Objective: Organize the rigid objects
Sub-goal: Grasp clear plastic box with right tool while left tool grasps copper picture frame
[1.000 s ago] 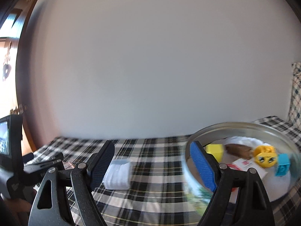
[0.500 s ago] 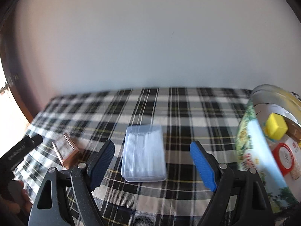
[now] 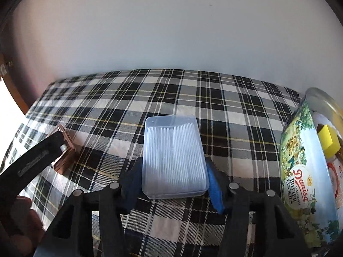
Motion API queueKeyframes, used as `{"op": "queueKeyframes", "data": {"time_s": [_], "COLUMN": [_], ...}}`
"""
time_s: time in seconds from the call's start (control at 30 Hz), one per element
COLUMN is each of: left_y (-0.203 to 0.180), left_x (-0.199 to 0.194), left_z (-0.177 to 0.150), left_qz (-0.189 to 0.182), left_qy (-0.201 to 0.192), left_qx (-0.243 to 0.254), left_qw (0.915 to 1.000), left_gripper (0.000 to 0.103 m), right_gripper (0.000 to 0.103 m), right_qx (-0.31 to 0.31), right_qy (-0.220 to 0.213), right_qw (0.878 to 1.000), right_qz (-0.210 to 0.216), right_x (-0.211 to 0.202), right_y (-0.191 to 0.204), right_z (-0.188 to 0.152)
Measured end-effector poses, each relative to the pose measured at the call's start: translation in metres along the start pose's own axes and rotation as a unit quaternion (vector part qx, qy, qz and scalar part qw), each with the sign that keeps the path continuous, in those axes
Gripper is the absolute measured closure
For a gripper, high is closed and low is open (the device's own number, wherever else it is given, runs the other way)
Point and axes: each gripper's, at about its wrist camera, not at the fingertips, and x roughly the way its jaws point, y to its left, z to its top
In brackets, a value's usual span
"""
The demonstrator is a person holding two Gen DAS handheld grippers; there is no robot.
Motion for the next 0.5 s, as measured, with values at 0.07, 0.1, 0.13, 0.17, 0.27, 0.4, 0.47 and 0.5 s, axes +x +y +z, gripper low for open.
{"op": "queueKeyframes", "data": {"time_s": [0.07, 0.1, 0.13, 0.17, 0.27, 0.4, 0.47, 0.5], "left_y": [-0.01, -0.016, -0.024, -0.03, -0.03, -0.011, 0.0, 0.006], "left_x": [0.007, 0.013, 0.017, 0.02, 0.018, 0.009, 0.005, 0.005], "left_z": [0.002, 0.001, 0.001, 0.001, 0.0, -0.003, -0.001, 0.002], "left_qz": [-0.003, -0.004, 0.013, 0.026, 0.003, -0.052, -0.07, -0.074], "left_qy": [0.014, 0.024, 0.03, 0.037, 0.039, 0.035, 0.028, 0.023], "left_qx": [-0.004, -0.005, 0.008, 0.027, 0.055, 0.123, 0.141, 0.142], "left_qw": [0.9999, 0.9997, 0.9994, 0.9986, 0.9977, 0.9905, 0.9871, 0.9869], "left_gripper": [0.0, 0.0, 0.0, 0.0, 0.001, 0.015, 0.036, 0.048], "right_gripper": [0.046, 0.046, 0.046, 0.046, 0.046, 0.046, 0.046, 0.046], "right_qx": [0.015, 0.022, 0.03, 0.035, 0.035, 0.028, 0.027, 0.026], "right_qy": [-0.003, -0.004, -0.006, -0.007, -0.007, -0.005, -0.005, -0.005], "right_qw": [1.0, 1.0, 0.999, 0.999, 0.999, 1.0, 1.0, 1.0], "right_qz": [0.004, 0.006, 0.009, 0.011, 0.014, 0.012, 0.015, 0.015], "right_x": [-0.003, -0.004, -0.005, -0.007, -0.01, -0.005, -0.005, -0.003], "right_y": [-0.009, -0.014, -0.018, -0.023, -0.033, -0.03, -0.032, -0.028], "right_z": [-0.002, -0.002, -0.003, -0.003, -0.003, -0.005, -0.005, -0.006]}}
